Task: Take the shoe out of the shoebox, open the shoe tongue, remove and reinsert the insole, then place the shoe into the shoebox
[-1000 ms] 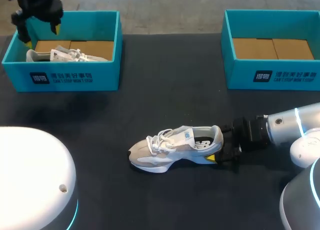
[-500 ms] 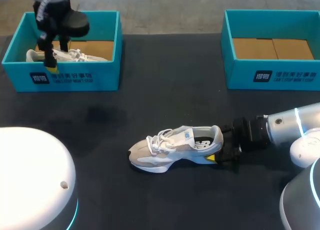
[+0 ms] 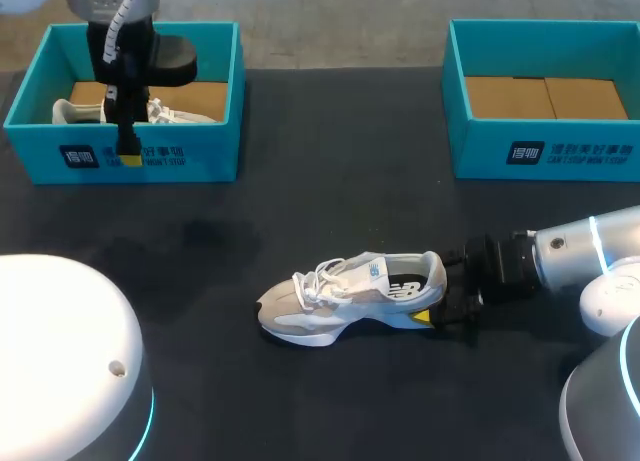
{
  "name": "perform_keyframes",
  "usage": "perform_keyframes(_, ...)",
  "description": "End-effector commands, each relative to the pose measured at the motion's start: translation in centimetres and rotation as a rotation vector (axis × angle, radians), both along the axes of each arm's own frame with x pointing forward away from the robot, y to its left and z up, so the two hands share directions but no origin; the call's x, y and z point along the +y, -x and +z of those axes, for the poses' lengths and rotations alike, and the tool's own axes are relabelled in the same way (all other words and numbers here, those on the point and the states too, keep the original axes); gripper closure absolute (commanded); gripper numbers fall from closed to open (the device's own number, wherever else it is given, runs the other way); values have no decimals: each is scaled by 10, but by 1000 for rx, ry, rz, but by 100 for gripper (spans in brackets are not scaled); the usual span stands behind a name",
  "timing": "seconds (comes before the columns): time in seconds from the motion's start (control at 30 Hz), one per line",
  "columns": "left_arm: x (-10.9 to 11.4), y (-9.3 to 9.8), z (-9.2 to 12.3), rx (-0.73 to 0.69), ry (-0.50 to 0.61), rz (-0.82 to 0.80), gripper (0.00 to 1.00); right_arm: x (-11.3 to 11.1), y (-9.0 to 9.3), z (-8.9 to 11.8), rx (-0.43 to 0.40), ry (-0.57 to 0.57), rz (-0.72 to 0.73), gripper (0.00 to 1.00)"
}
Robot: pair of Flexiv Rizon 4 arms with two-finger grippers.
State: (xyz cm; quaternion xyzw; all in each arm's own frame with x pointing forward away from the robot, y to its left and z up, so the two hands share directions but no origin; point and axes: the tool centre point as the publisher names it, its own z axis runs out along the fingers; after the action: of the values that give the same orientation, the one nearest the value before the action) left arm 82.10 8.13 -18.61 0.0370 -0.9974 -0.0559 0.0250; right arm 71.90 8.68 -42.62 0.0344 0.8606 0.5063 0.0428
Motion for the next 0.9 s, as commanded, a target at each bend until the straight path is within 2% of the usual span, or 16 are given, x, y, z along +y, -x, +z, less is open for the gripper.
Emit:
perform_keyframes(0.03, 0, 0, 0, 0, -2, -1, 0, 3, -1, -2, -2, 2, -3, 100)
perform_keyframes(0.43, 0, 0, 0, 0, -2, -1, 0, 3, -1, -2, -2, 2, -3, 100)
perform_keyframes(0.5, -4, 1, -2, -24, -3, 56, 0, 3, -1, -2, -2, 2, -3, 100)
perform_keyframes(0.57, -12, 0, -7, -73, -3, 204, 0, 3, -1, -2, -2, 2, -3, 100)
perform_keyframes(0.7, -24, -2, -10, -125, 9, 349, 0, 3, -1, -2, -2, 2, -3, 100)
perform_keyframes(0.83, -38, -2, -11, -150, 16, 580, 0, 3, -1, -2, -2, 2, -3, 100)
perform_keyframes(0.9, -45, 1, -10, -186, 28, 622, 0, 3, -1, -2, -2, 2, -3, 100)
